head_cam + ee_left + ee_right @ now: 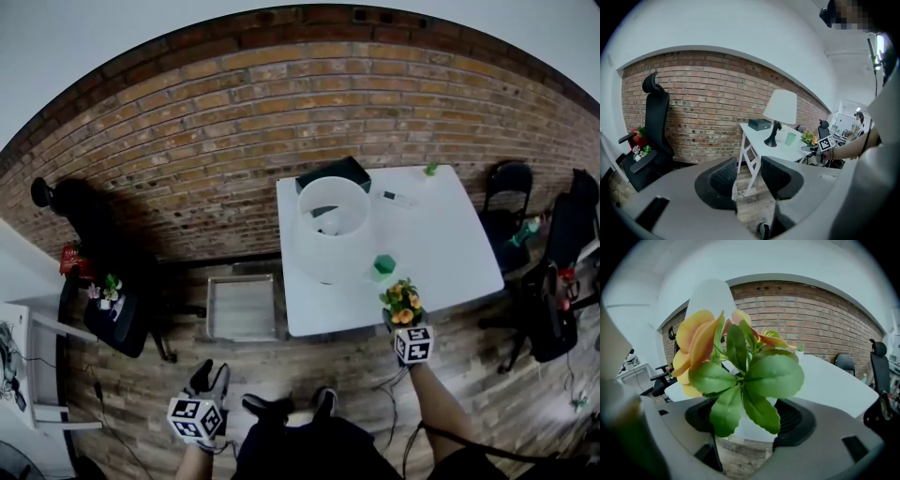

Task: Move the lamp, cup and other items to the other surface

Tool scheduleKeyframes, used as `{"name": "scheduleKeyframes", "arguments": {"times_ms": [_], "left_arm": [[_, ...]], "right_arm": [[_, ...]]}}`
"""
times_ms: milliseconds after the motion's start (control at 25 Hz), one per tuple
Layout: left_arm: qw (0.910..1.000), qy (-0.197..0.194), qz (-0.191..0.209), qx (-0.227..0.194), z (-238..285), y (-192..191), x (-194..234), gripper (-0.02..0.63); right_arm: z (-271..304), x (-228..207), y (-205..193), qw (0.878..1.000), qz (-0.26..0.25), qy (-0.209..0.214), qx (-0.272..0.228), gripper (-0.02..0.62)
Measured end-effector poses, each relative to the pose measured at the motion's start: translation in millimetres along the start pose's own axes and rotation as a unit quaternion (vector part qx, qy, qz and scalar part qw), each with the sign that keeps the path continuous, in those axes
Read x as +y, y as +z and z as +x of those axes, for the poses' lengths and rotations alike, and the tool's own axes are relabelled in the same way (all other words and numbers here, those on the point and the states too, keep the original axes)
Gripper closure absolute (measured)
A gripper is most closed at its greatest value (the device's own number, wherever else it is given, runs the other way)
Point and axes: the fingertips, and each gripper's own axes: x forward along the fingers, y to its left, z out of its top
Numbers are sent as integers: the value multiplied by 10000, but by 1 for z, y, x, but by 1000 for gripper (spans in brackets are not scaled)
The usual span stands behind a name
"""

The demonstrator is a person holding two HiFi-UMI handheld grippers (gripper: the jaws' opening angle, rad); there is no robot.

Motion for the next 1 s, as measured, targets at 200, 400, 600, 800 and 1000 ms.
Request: {"name": "scheduleKeyframes", "arguments": {"times_ms": [200, 400, 600, 800, 1000], "left_arm": [[9997, 64, 15, 225, -5, -17, -8, 446], [9987, 186, -38, 472, -19, -33, 5, 445], [9993, 188, -39, 314, -23, -42, 15, 460], [9999, -144, -59, 73, -32, -45, 25, 462], [9994, -165, -122, -289, -70, -39, 69, 462]], "right_arm": [[11, -55, -19, 9989, 208, -415, 81, 262], [18, -67, -15, 9977, 428, -529, -9, 259], [15, -61, -32, 9946, 825, -564, 293, 130], [-31, -29, -38, 9894, 1263, -682, 217, 152], [-93, 60, -10, 9905, 1349, -267, -66, 289]]}}
